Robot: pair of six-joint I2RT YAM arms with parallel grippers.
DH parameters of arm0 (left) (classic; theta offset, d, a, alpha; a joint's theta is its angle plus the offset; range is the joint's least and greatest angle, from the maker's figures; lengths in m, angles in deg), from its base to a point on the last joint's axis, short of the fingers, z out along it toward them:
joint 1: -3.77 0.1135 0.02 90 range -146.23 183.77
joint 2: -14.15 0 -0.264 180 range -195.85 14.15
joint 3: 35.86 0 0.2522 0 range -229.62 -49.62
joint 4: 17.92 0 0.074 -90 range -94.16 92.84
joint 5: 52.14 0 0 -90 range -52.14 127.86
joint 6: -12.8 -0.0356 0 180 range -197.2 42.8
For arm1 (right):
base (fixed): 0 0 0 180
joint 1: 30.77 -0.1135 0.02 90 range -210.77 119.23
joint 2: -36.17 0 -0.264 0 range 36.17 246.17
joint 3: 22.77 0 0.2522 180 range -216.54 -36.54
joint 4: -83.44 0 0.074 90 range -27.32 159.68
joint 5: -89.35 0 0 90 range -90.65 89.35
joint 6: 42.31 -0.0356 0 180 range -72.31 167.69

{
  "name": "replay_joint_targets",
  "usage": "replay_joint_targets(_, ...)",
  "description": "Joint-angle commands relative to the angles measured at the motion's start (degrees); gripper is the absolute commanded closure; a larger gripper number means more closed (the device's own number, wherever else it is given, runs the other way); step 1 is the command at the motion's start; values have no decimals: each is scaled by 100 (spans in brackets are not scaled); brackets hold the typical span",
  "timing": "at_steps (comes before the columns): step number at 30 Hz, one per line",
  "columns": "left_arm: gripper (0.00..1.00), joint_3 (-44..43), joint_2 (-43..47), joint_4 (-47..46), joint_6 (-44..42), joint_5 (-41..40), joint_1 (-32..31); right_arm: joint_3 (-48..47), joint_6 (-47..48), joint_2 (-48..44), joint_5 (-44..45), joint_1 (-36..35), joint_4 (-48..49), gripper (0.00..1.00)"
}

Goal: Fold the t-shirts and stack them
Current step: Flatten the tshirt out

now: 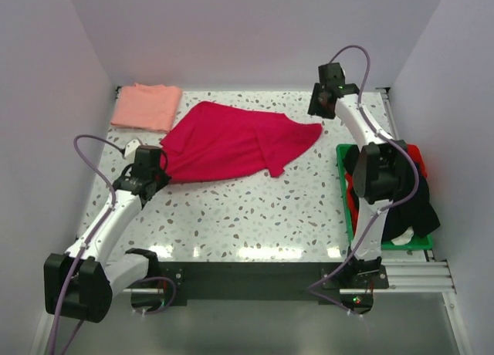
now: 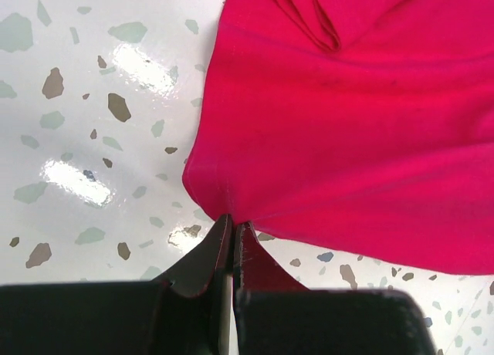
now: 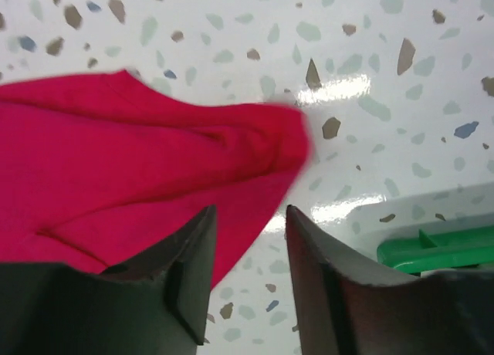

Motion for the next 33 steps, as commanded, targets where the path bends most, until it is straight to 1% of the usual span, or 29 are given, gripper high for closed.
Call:
replay_joint_targets(1,100,-218,199,152,-199,-114,80,176,-214,-105,-302,0,-376,53)
replay_joint_targets(2,100,-209,243,161,-199,-114,88,396,-240,-237,-363,-9,-254,50)
replay_joint_targets(3,100,-200,261,170,-207,-114,89,624,-310,-560,-416,-18,-131,45)
replay_joint_targets(4,100,-165,278,187,-199,-114,97,1105,-346,-711,-425,-113,114,43)
replay_joint_targets(6,100,-113,331,179,-190,-114,106,1626,-381,-1167,-434,-298,396,43)
replay_joint_targets(7,100,-60,340,153,-173,-106,106,2038,-364,-1248,-373,-586,685,43)
replay_joint_targets(9,100,-7,340,126,-172,-71,115,2217,-276,-1302,-232,-913,811,43)
replay_joint_targets(10,100,28,340,117,-164,-53,124,2261,-250,-1215,-232,-1227,855,43)
replay_joint_targets(12,100,89,331,91,-146,0,132,2227,-162,-1039,-162,-1511,925,43)
replay_joint_targets(13,100,98,322,91,-146,17,132,2052,-135,-786,-127,-1747,899,43)
replay_joint_targets(16,100,142,349,82,-137,18,132,1586,-4,-249,110,-2082,846,43)
replay_joint_targets(18,100,151,375,82,-146,18,141,1314,111,77,181,-2179,776,43)
replay_joint_targets(21,100,143,375,64,-146,26,141,690,199,596,400,-2259,417,42)
replay_joint_targets(28,100,160,305,-23,-155,105,141,609,269,966,445,-2277,416,40)
replay_joint_targets(33,100,186,305,-67,-164,141,150,828,296,914,252,-2285,486,41)
